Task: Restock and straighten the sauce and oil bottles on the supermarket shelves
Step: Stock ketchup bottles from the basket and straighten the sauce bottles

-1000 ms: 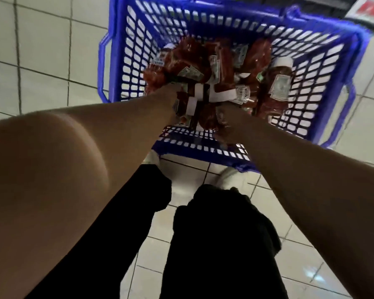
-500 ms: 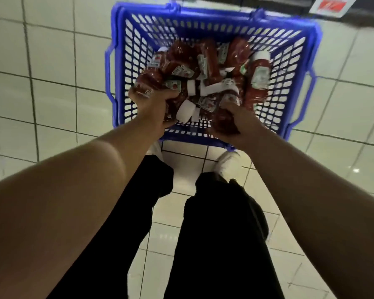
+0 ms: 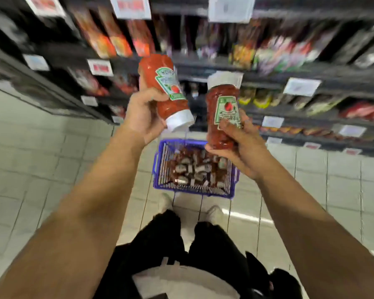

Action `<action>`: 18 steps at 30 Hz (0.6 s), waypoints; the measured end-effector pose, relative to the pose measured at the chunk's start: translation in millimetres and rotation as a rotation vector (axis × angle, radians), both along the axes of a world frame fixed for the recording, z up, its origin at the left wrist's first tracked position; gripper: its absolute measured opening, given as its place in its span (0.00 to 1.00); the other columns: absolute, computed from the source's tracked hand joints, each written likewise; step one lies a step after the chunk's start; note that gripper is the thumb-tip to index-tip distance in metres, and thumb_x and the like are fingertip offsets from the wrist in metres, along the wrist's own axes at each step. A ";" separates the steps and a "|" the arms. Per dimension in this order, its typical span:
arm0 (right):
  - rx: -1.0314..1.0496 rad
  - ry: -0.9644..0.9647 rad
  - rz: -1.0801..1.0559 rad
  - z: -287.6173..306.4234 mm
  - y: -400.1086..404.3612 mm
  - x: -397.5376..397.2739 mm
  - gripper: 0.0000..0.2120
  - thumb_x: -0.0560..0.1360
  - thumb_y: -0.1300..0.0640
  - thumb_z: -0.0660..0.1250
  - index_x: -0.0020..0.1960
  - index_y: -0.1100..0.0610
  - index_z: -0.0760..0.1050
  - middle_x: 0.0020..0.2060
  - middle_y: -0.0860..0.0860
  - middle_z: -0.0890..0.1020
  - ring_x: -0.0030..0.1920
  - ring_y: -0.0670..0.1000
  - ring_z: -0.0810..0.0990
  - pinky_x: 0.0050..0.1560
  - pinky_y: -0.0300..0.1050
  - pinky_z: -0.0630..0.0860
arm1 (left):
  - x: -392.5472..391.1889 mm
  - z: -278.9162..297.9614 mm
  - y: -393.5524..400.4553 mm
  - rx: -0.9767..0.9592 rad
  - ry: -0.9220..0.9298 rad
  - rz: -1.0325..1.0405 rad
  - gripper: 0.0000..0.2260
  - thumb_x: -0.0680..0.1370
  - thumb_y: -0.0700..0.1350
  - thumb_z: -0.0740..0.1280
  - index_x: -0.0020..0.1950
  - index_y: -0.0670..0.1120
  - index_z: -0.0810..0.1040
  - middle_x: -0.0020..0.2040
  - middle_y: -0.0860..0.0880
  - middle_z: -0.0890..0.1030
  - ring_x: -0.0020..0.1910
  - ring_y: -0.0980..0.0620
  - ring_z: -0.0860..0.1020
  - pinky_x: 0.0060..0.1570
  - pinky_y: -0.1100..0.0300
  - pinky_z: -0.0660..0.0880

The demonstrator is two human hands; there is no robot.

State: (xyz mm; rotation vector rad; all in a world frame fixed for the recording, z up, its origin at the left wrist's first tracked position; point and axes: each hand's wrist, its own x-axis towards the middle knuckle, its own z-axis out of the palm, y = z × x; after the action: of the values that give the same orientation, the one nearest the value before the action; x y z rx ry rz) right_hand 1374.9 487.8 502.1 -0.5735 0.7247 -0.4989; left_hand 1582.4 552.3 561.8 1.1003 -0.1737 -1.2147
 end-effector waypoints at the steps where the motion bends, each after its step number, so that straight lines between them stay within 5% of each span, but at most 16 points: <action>1: -0.026 -0.023 -0.006 23.9 -3.3 5.5 0.26 0.70 0.59 0.73 0.67 0.50 0.74 0.54 0.55 0.85 0.50 0.60 0.85 0.41 0.58 0.83 | 1.8 24.8 -4.3 -0.023 -0.021 -0.002 0.33 0.67 0.31 0.62 0.74 0.35 0.66 0.50 0.39 0.77 0.45 0.40 0.77 0.59 0.42 0.74; 4: -0.157 -0.094 0.021 84.3 -20.0 20.9 0.24 0.73 0.60 0.72 0.68 0.50 0.73 0.55 0.55 0.85 0.50 0.61 0.85 0.43 0.58 0.83 | 10.6 87.9 -15.0 -0.065 -0.145 -0.042 0.18 0.69 0.36 0.66 0.60 0.37 0.74 0.45 0.42 0.80 0.41 0.43 0.79 0.53 0.45 0.76; 11: -0.395 -0.208 0.022 191.9 -59.5 51.9 0.25 0.74 0.57 0.71 0.70 0.48 0.71 0.52 0.55 0.85 0.44 0.60 0.85 0.42 0.55 0.82 | 51.8 192.9 -48.3 -0.259 -0.305 -0.025 0.17 0.72 0.39 0.65 0.60 0.36 0.76 0.49 0.42 0.85 0.41 0.44 0.81 0.45 0.50 0.79; 18: -0.650 -0.179 -0.020 263.3 -73.6 81.2 0.29 0.74 0.60 0.74 0.72 0.48 0.70 0.60 0.59 0.83 0.54 0.64 0.84 0.46 0.59 0.83 | 111.1 263.2 -87.8 -0.522 -0.366 -0.117 0.13 0.72 0.38 0.67 0.57 0.38 0.78 0.46 0.41 0.83 0.45 0.43 0.83 0.43 0.48 0.82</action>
State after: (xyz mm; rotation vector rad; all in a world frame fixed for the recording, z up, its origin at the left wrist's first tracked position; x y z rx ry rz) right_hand 1456.1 414.2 765.4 -1.1108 0.3866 -0.8013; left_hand 1693.6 464.4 825.0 0.8447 -0.7995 -0.9797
